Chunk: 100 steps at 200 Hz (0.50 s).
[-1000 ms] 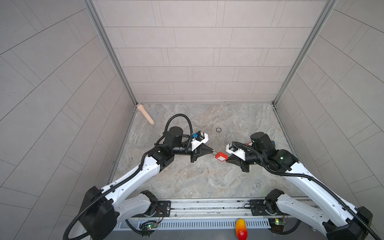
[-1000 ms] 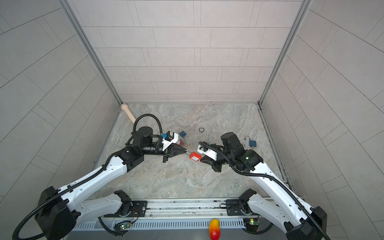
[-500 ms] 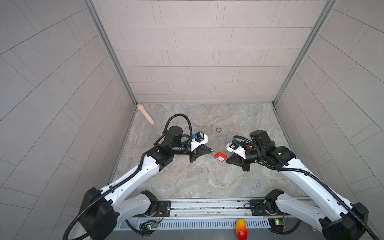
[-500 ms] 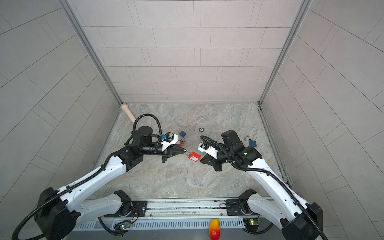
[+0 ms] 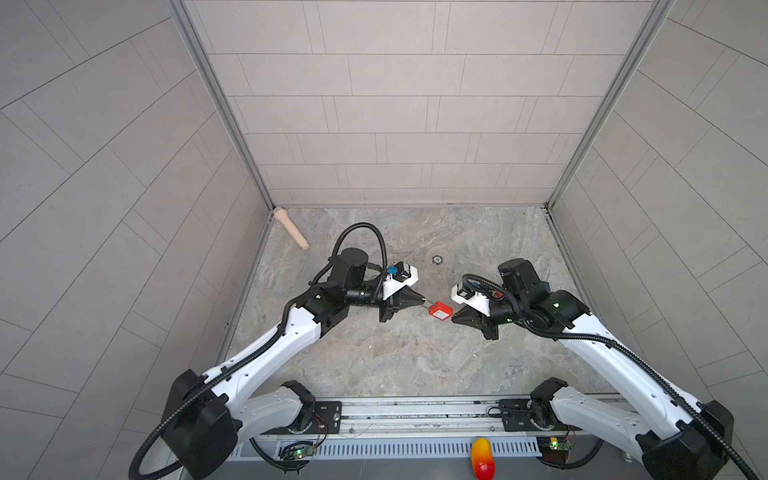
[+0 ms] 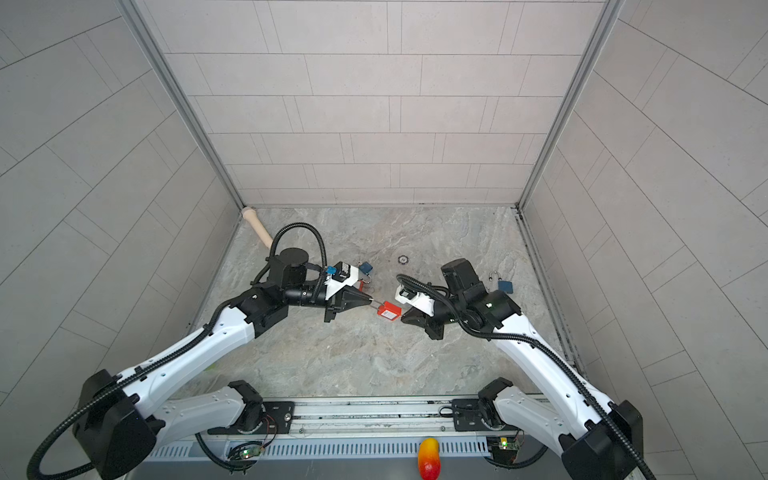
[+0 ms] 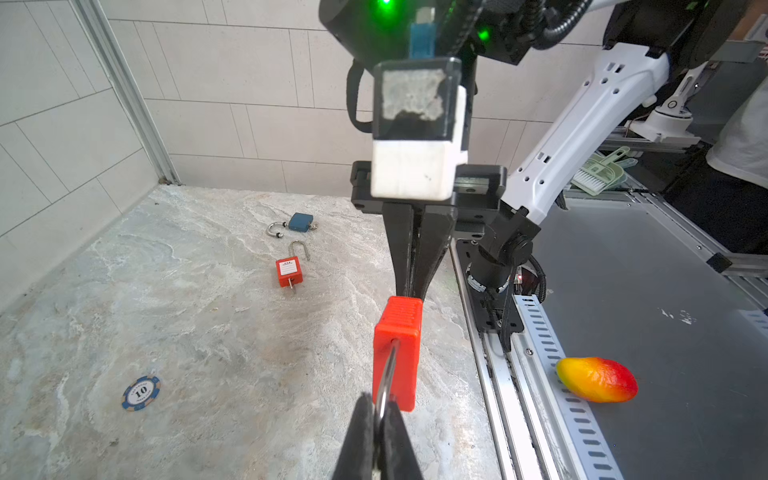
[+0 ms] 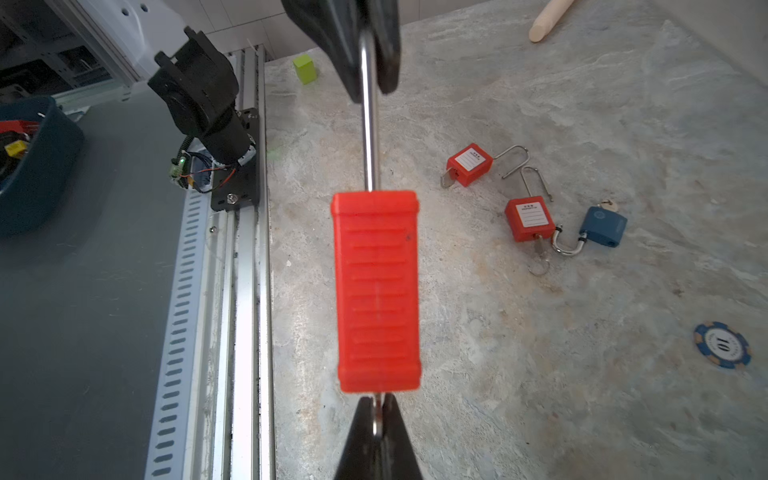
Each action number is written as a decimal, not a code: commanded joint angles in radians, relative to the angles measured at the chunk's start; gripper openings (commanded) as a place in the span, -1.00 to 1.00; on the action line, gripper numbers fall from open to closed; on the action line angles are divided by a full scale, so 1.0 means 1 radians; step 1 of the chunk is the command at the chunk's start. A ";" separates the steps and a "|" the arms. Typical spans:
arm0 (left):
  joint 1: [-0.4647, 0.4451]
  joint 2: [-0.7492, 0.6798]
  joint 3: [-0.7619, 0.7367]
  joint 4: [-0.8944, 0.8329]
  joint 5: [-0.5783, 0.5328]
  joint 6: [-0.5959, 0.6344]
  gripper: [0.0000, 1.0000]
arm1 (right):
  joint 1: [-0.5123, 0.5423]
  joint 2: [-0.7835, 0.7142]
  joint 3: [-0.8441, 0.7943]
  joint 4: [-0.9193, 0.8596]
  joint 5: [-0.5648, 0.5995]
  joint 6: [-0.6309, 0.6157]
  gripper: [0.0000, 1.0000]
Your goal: Lock with the key
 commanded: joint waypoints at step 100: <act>0.024 0.043 0.045 0.272 0.026 -0.084 -1.00 | -0.013 -0.083 -0.096 -0.096 -0.040 0.125 -1.00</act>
